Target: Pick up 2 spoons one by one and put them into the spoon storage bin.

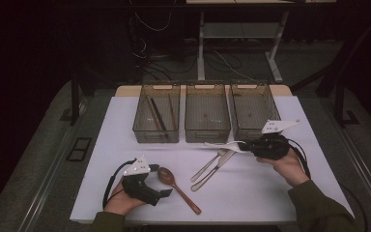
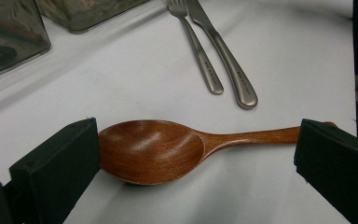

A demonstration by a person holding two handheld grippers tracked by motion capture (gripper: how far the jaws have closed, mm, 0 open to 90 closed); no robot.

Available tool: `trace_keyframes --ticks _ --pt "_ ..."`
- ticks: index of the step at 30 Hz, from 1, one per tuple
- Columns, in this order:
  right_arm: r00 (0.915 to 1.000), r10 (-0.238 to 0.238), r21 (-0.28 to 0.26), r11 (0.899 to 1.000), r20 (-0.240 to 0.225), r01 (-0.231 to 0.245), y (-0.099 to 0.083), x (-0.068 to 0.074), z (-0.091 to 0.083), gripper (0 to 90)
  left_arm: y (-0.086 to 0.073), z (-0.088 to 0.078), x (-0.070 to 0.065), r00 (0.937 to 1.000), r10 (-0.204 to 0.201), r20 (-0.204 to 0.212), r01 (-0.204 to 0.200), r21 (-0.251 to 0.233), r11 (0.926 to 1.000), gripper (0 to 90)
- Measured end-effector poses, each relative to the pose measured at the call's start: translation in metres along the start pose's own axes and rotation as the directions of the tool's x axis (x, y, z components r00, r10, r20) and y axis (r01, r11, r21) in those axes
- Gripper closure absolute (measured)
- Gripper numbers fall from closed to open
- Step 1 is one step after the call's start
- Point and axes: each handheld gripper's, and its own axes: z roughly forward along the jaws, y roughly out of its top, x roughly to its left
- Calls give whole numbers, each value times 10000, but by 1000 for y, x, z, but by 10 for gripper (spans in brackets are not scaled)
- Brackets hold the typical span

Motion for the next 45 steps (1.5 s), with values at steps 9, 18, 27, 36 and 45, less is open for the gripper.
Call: trace_keyframes --ticks 9,18,27,36,45 --pt "9988 -9 -291 9996 492 23 20 -7 3 818 0 0 0 10000 -28 -6 28 -5 10000 0" --pt "9971 -140 -463 9988 753 175 37 -10 13 818 0 0 -1 10000 2 11 -2 10 10000 0" --pt "9945 -396 -409 9982 973 438 52 -12 35 818 0 0 -1 10000 -21 40 21 4 10000 0" --pt "9923 -430 -393 9981 1158 478 60 -16 53 818 0 -1 -1 10000 -38 44 38 -26 10000 0" --pt "9884 -356 -173 9991 1476 386 55 -23 70 816 -1 -1 -1 9999 -85 59 85 -29 10000 0"
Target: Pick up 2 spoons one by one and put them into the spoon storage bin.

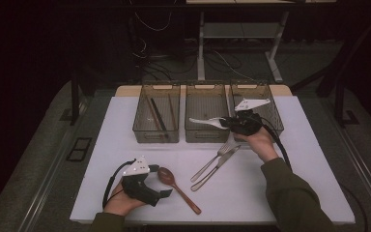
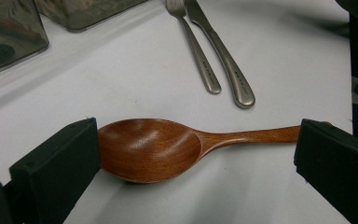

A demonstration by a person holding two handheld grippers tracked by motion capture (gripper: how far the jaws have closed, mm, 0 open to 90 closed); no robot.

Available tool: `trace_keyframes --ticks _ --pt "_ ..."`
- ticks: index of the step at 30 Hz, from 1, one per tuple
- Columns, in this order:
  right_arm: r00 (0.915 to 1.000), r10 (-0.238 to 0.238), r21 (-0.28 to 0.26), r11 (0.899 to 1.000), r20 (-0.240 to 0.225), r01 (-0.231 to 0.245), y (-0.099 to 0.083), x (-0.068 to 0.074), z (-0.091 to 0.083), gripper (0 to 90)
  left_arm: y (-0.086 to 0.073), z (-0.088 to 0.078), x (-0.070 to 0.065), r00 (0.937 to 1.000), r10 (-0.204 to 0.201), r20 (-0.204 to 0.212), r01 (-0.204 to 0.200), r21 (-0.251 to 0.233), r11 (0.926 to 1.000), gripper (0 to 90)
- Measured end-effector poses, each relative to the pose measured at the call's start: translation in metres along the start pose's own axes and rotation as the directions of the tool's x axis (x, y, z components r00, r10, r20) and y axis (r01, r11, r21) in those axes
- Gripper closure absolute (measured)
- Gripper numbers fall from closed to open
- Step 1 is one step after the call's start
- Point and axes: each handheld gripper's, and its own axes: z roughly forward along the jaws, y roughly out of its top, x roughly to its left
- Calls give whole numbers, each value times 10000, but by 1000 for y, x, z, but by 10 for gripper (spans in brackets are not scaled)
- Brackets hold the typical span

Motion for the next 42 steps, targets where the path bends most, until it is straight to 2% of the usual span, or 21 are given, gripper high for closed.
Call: trace_keyframes --ticks 6,11,15,18,22,24,26,30,36,39,42 --pt "9999 64 122 9999 86 -65 -3 -3 7 809 0 0 -1 10000 0 1 0 0 10000 0" --pt "9994 348 -311 9989 33 -347 -3 -4 6 644 0 0 0 10000 -18 -8 18 -5 10000 0" --pt "9987 509 -563 9971 -49 -511 0 -4 -1 563 0 -1 -1 10000 -11 -15 11 -9 10000 0" --pt "9975 698 -464 9964 -139 -704 0 -5 -7 497 0 -1 -1 10000 -3 -28 3 -18 10000 0" --pt "9912 1208 -242 9922 -546 -1223 -1 -7 -18 425 0 -2 0 10000 2 -50 -2 -20 10000 0" --pt "9904 1211 -368 9916 -664 -1237 -3 -8 -25 398 0 -2 -1 10000 -13 -65 13 -27 10000 0" --pt "9862 1436 -434 9881 -824 -1476 -5 -7 -33 366 0 -3 -1 10000 -23 -83 23 -32 10000 0" --pt "9867 1481 -334 9880 -675 -1506 -11 -2 -44 314 1 -3 -1 9999 -53 -114 53 -40 10000 0" --pt "9850 1532 -173 9878 -792 -1550 -27 5 -56 253 2 -4 -2 9996 -79 -262 77 -64 9999 8" --pt "9854 1540 -145 9877 -720 -1554 -38 7 -64 237 3 -7 -2 9994 -140 -323 138 -47 9999 50" --pt "9853 1558 -78 9876 -703 -1568 -51 10 -70 215 5 -10 -4 9996 -110 -279 105 -169 9998 146"
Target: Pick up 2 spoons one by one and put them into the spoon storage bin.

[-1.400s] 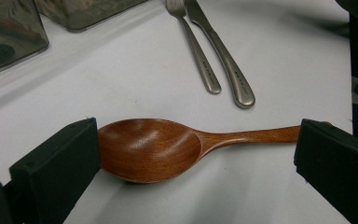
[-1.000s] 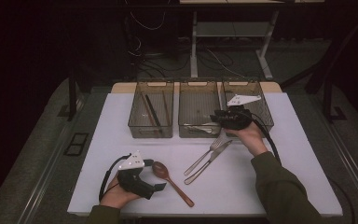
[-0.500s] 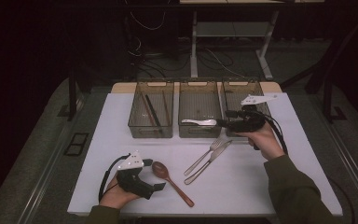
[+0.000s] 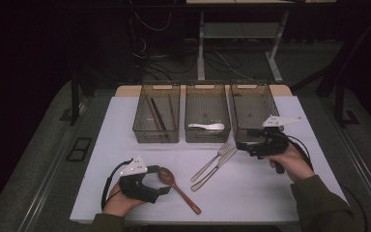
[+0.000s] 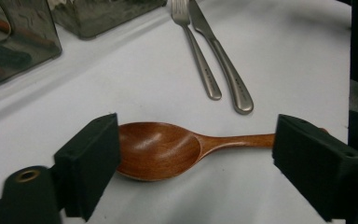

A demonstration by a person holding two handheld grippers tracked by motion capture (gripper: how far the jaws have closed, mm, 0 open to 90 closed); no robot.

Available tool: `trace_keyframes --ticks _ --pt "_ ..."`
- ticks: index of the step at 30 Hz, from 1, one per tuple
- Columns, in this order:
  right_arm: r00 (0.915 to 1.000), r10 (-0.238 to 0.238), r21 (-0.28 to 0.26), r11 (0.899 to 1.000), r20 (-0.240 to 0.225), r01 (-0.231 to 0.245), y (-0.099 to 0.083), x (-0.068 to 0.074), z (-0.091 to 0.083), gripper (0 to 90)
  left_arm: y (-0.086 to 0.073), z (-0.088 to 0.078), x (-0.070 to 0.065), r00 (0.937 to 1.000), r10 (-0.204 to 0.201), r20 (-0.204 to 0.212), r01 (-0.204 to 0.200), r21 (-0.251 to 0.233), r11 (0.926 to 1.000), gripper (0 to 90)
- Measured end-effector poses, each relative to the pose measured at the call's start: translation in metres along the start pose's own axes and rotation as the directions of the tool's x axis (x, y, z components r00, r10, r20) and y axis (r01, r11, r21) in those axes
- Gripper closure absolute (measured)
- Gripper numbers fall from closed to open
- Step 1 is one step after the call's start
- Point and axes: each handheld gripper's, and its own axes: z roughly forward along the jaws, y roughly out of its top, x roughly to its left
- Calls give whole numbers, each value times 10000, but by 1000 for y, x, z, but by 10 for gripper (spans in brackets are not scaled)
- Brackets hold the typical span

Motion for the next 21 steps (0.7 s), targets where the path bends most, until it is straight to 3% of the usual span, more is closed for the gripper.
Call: trace_keyframes --ticks 5,9,15,21 --pt "9998 -135 268 9996 156 131 -24 1 -10 197 1 -2 -4 9984 229 523 -232 59 9997 420" --pt "9994 -203 481 9987 292 188 -41 3 -16 195 2 7 -10 9940 344 1038 -400 526 9978 626" --pt "9971 -484 1145 9926 585 415 -65 8 -20 183 2 19 -16 9864 590 1536 -765 1104 9909 826" --pt "9960 -576 1355 9896 679 480 -80 13 -27 183 3 32 -22 9758 775 2043 -1109 1572 9813 883"
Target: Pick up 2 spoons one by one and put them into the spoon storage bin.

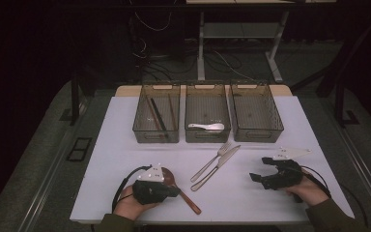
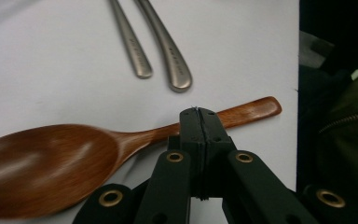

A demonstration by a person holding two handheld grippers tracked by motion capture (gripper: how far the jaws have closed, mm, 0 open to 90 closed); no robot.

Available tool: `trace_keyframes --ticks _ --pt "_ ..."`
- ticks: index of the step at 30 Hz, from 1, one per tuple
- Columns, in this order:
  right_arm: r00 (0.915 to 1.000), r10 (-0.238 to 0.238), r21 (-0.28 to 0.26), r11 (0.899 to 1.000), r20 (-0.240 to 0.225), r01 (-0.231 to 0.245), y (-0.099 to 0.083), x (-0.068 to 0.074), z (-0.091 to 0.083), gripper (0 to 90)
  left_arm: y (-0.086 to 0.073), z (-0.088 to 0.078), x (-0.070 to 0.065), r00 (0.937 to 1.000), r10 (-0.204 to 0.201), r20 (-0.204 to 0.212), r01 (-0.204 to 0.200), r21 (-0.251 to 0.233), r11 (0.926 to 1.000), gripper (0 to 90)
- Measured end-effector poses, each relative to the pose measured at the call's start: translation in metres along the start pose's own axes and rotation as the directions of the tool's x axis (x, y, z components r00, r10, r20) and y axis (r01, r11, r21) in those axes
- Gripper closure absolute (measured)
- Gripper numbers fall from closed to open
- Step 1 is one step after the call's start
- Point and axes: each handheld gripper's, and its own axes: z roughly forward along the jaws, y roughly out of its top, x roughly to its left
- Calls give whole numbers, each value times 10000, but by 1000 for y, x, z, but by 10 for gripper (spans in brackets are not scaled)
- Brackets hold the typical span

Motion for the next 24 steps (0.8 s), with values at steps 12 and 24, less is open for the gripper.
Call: trace_keyframes --ticks 12,24 --pt "10000 -30 -9 10000 30 30 -7 1 -3 182 6 16 -3 9991 279 306 -289 340 9990 883" --pt "9999 -159 66 9999 -33 159 -8 2 0 183 15 27 -2 9987 507 105 -510 247 9984 882"
